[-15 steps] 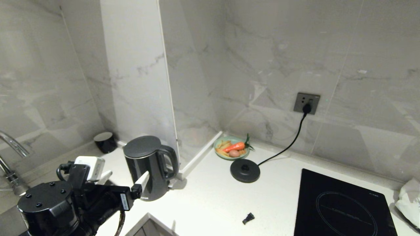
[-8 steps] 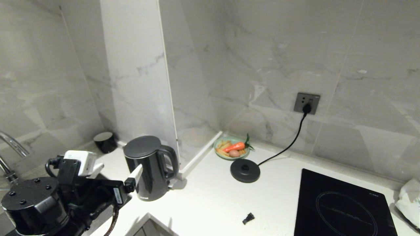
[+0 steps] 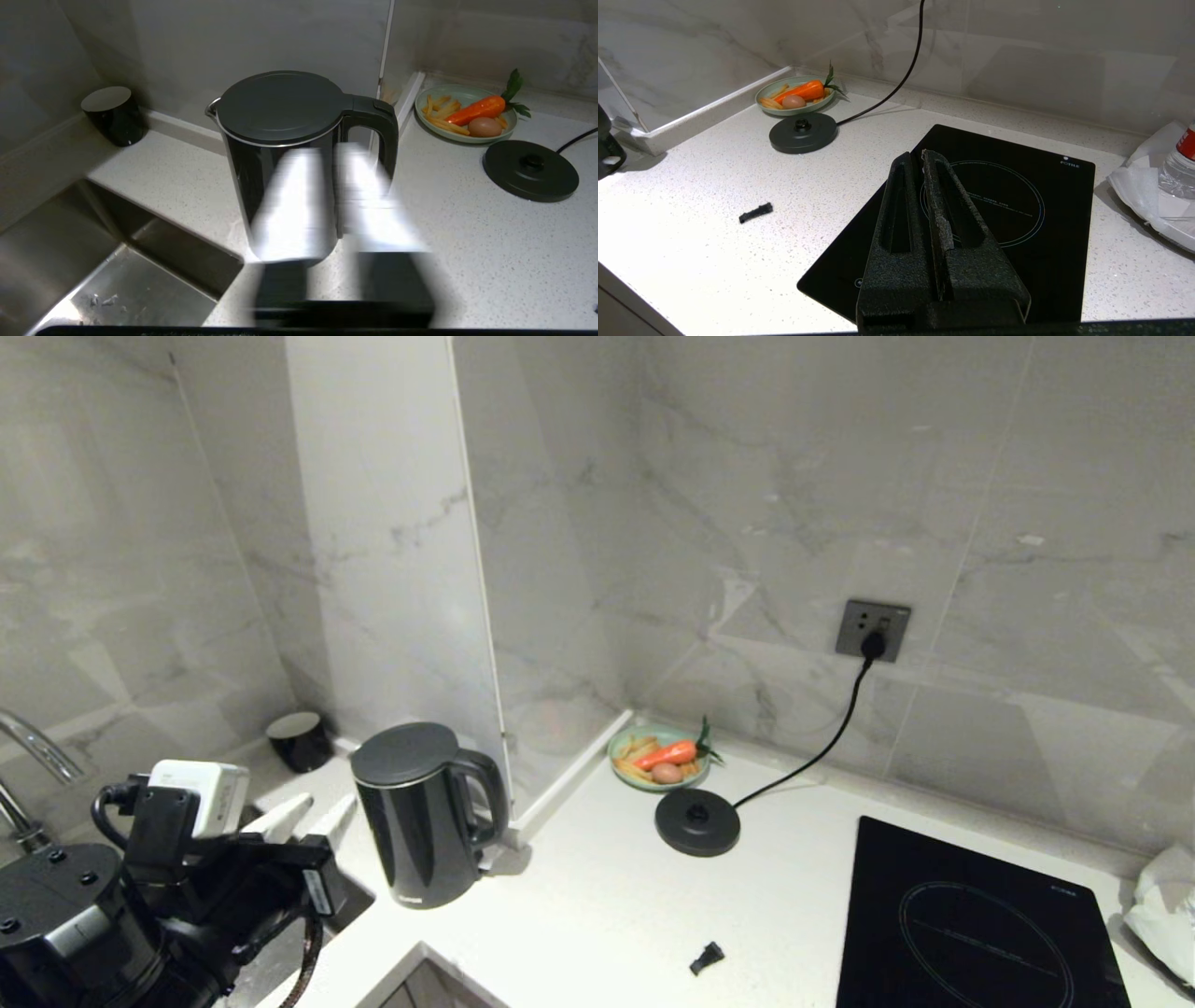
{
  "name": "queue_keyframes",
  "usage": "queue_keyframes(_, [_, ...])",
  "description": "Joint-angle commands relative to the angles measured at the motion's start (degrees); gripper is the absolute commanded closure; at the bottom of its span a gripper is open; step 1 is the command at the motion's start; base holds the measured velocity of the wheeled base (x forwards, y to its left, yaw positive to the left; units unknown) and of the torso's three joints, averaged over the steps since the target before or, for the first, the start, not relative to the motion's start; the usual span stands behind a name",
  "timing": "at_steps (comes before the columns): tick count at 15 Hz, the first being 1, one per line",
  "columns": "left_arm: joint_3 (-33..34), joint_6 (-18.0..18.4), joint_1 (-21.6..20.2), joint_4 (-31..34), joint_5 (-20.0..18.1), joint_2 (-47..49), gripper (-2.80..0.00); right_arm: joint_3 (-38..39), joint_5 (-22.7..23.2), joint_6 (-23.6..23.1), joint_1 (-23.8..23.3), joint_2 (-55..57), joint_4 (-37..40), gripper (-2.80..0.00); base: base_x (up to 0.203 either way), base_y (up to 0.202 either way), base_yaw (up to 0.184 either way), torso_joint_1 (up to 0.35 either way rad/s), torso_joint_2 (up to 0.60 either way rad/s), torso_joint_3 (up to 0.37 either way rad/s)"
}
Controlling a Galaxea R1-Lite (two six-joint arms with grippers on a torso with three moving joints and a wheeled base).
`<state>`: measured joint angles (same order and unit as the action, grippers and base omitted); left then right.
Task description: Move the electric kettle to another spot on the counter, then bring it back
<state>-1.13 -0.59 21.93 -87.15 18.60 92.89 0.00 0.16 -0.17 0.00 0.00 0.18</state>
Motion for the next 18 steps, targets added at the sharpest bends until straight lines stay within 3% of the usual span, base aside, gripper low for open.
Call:
queue_keyframes(1, [1.0, -0.06, 0.04, -0.51, 0.17, -0.52, 0.0, 0.0, 0.02, 0.0, 0.0, 0.0, -0.01, 0.0, 0.0, 0.0, 0.0, 0.0, 0.0, 0.0])
queue_keyframes(8, [0.3, 0.28, -1.45, 1.94, 0.29, -8.54, 0.0, 0.0, 0.02, 0.0, 0.0, 0.0, -0.01, 0.0, 0.0, 0.0, 0.0, 0.0, 0.0, 0.0])
queue_keyframes(12, [-1.41, 0.24, -1.45, 10.43, 0.29, -15.62, 0.0, 0.0, 0.02, 0.0, 0.0, 0.0, -0.01, 0.0, 0.0, 0.0, 0.0, 0.0, 0.0, 0.0])
queue_keyframes(15, [-4.73, 0.25, -1.44, 21.06, 0.29, -25.26, 0.0, 0.0, 0.02, 0.0, 0.0, 0.0, -0.01, 0.0, 0.0, 0.0, 0.0, 0.0, 0.0, 0.0])
queue_keyframes(18, [-11.91, 0.18, -1.24, 42.71, -0.07, -40.07, 0.0, 0.0, 0.02, 0.0, 0.0, 0.0, -0.01, 0.0, 0.0, 0.0, 0.0, 0.0, 0.0, 0.0])
